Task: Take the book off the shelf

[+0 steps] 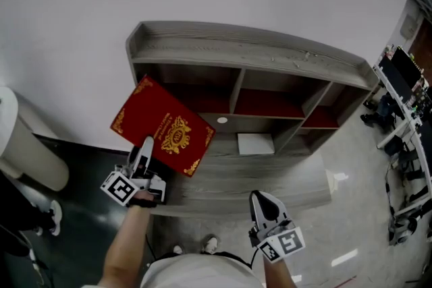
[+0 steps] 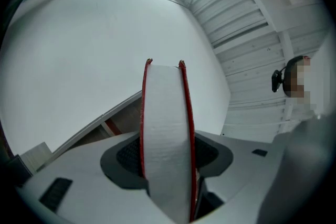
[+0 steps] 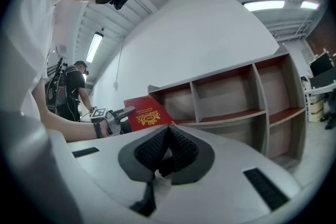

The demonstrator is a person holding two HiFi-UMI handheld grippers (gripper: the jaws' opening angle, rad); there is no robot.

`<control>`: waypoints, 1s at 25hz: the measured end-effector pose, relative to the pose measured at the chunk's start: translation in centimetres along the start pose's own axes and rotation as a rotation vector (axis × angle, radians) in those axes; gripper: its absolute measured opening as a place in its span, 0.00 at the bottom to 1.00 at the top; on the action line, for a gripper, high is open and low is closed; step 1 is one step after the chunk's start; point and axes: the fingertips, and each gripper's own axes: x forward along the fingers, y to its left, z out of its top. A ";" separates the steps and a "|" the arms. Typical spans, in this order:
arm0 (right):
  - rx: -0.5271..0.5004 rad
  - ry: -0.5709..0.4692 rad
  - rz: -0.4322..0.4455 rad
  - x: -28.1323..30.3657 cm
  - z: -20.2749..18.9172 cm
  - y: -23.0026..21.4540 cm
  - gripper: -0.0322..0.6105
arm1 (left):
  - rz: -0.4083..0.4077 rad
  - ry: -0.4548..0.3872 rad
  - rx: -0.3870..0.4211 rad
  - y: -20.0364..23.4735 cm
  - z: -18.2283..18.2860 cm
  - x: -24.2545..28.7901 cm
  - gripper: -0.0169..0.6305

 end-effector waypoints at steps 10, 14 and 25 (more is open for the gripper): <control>-0.032 -0.007 -0.051 0.3 0.9 -2.0 0.09 | -0.009 0.100 0.294 -1.6 2.4 -1.7 0.39; -0.052 -0.013 -0.052 0.4 1.5 -1.7 0.09 | -0.013 0.109 0.344 -2.9 3.4 -2.9 0.39; -0.058 -0.009 -0.074 0.1 1.2 -1.4 0.09 | 0.019 0.150 0.611 -6.2 5.8 -8.4 0.39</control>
